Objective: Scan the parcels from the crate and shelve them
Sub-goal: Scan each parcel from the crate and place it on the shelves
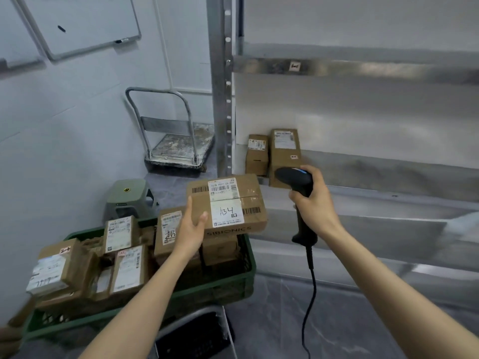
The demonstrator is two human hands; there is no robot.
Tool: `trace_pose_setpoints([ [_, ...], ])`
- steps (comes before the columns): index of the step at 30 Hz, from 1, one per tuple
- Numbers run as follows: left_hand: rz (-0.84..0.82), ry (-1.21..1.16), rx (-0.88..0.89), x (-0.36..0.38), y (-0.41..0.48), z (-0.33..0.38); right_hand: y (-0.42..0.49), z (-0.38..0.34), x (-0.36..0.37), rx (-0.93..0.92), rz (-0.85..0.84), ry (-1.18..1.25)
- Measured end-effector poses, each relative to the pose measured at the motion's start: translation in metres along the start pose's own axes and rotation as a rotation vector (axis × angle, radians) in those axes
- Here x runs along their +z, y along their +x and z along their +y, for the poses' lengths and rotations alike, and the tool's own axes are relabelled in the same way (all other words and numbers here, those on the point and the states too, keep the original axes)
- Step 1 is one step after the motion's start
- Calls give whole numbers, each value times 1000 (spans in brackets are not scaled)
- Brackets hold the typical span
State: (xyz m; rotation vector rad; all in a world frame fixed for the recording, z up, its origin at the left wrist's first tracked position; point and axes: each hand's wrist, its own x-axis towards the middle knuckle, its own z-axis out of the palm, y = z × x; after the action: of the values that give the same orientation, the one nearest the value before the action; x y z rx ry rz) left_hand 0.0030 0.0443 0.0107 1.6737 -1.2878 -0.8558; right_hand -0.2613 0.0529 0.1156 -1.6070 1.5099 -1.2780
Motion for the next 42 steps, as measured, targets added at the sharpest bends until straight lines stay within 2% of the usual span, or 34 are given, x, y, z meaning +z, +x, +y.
trace_pose_setpoints([
  [11, -29, -35, 111, 138, -103, 80, -53, 24, -173, -24, 49, -31],
  [19, -61, -35, 173, 215, -143, 139, -72, 28, -253, -27, 111, -27],
  [29, -77, -20, 329, 253, -142, 175, -82, 34, -272, 10, 126, -51],
  [42, -138, -57, 287, 280, -132, 174, -83, 30, -261, 53, 141, -46],
])
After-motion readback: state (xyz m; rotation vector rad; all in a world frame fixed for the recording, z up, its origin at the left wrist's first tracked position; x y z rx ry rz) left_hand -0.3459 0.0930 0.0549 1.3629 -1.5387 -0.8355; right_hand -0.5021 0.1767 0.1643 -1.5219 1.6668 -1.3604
